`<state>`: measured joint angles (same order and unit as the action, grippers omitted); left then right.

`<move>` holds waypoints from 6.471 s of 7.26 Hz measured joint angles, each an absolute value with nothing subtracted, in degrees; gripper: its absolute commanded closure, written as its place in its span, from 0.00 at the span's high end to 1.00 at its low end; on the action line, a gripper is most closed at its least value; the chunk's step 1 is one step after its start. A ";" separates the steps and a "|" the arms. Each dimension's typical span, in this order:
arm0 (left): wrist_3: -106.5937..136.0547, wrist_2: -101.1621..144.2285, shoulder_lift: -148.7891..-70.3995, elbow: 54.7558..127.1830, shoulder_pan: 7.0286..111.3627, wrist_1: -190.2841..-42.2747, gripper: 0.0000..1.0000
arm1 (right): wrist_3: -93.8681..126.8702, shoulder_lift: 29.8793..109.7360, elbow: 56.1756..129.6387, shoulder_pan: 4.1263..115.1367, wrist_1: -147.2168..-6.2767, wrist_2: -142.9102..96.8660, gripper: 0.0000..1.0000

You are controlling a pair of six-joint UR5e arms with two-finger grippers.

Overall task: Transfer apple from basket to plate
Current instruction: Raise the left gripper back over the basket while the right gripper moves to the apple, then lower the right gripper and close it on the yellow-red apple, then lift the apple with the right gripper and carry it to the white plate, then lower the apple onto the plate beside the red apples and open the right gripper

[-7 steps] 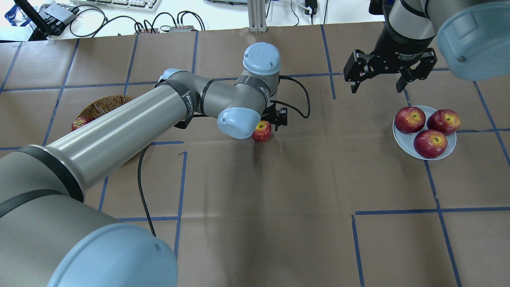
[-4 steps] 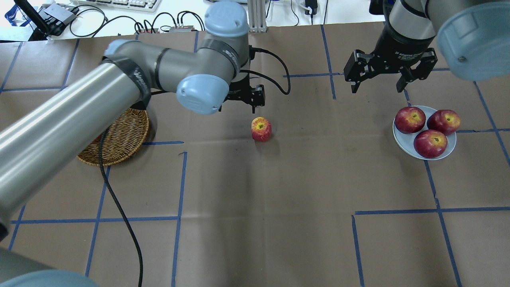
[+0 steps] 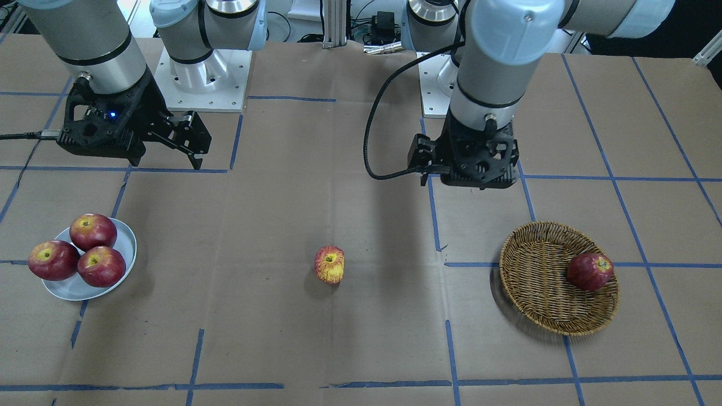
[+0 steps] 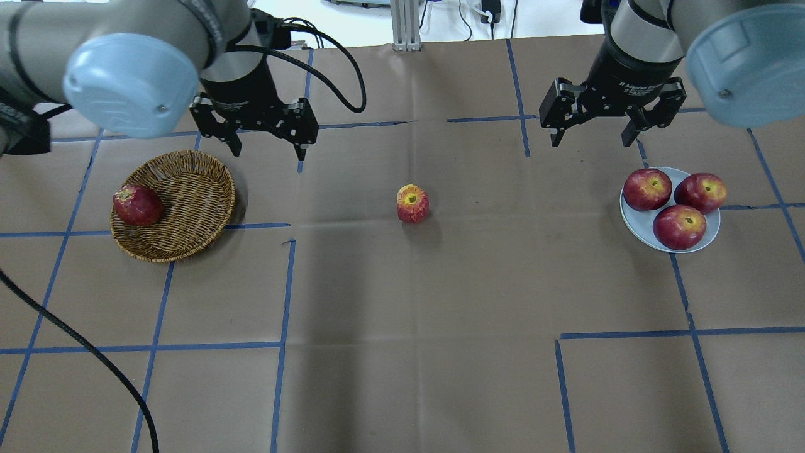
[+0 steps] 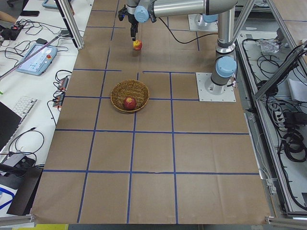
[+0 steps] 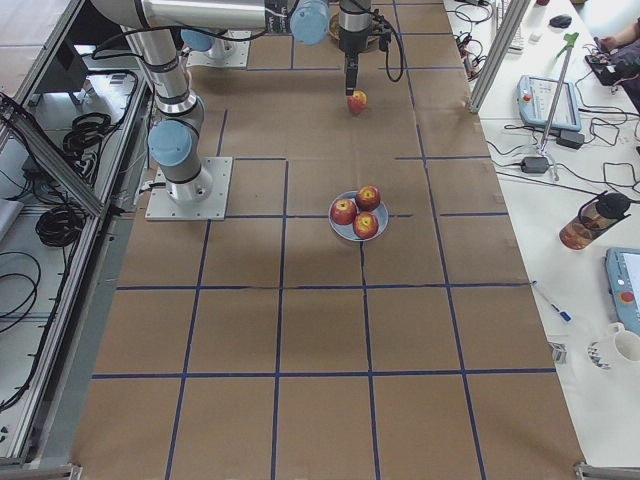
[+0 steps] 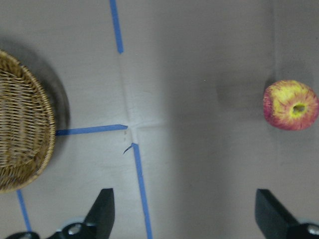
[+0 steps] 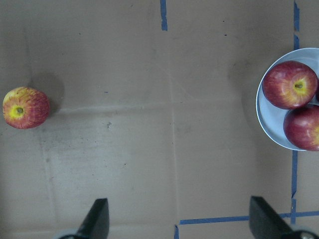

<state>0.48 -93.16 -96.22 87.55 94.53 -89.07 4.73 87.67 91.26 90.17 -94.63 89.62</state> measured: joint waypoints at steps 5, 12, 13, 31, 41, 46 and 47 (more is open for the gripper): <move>-9.12 -92.76 -92.18 87.35 87.66 -92.89 0.99 | 21.40 74.13 91.03 104.40 -112.97 90.16 1.00; -7.02 -92.49 -92.11 86.96 87.71 -92.64 0.99 | 26.54 60.45 99.46 111.33 -139.15 92.41 1.00; -7.03 -92.47 -92.11 86.98 87.71 -92.64 0.99 | 26.54 60.13 99.78 111.37 -139.83 92.27 1.00; -7.47 -92.71 -91.98 87.11 87.71 -92.72 0.99 | 26.98 55.67 95.89 112.50 -140.56 92.42 0.52; -6.85 -93.09 -90.98 86.00 88.52 -94.86 0.99 | -11.77 74.80 94.50 82.55 -112.96 92.93 0.52; -6.84 -92.98 -88.96 87.22 88.76 -96.34 0.99 | -32.60 76.63 104.18 66.11 -117.68 92.09 0.52; -6.87 -93.01 -89.09 87.04 88.76 -96.68 1.00 | -32.90 76.31 105.47 65.74 -120.61 92.14 0.52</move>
